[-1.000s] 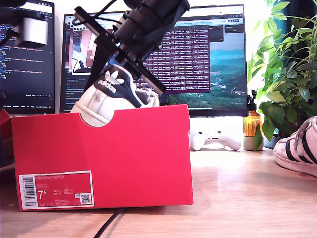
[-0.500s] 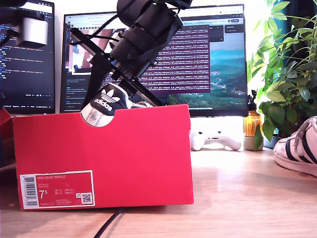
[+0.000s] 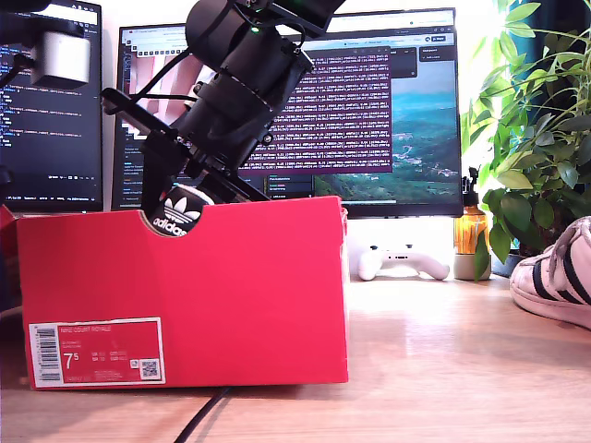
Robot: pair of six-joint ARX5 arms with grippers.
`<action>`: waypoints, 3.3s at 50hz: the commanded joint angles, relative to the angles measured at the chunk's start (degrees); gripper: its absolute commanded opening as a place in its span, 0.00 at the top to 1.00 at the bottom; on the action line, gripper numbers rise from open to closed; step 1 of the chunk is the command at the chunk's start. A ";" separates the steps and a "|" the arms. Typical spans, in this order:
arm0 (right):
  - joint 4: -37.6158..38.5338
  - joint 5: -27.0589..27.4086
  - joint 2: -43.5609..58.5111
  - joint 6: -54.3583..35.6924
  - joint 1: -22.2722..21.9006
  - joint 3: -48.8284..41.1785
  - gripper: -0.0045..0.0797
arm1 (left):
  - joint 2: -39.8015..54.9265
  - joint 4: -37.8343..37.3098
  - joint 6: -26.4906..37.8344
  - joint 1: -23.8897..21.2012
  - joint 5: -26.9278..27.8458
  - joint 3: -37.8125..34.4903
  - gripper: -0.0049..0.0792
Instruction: Pack the white shoes by picking the first shoe and placing it inside the red shoebox, left side, then picking and rotating the second shoe and placing it in the shoebox
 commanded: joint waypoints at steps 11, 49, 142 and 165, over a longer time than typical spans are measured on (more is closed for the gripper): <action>1.90 2.97 0.17 1.46 1.09 1.07 0.96 | 0.63 0.46 0.48 -1.31 0.04 -0.33 0.96; -0.76 0.52 0.17 -0.31 1.92 1.07 0.67 | 0.63 0.42 0.46 -1.31 -1.49 -0.33 0.96; -45.24 21.64 -13.55 5.95 -15.50 15.32 0.64 | 0.63 0.94 0.44 -1.31 -1.44 -0.33 0.96; -45.75 31.85 -21.27 9.79 -15.13 15.30 0.58 | 0.63 0.96 0.44 -1.31 -1.44 -0.33 0.96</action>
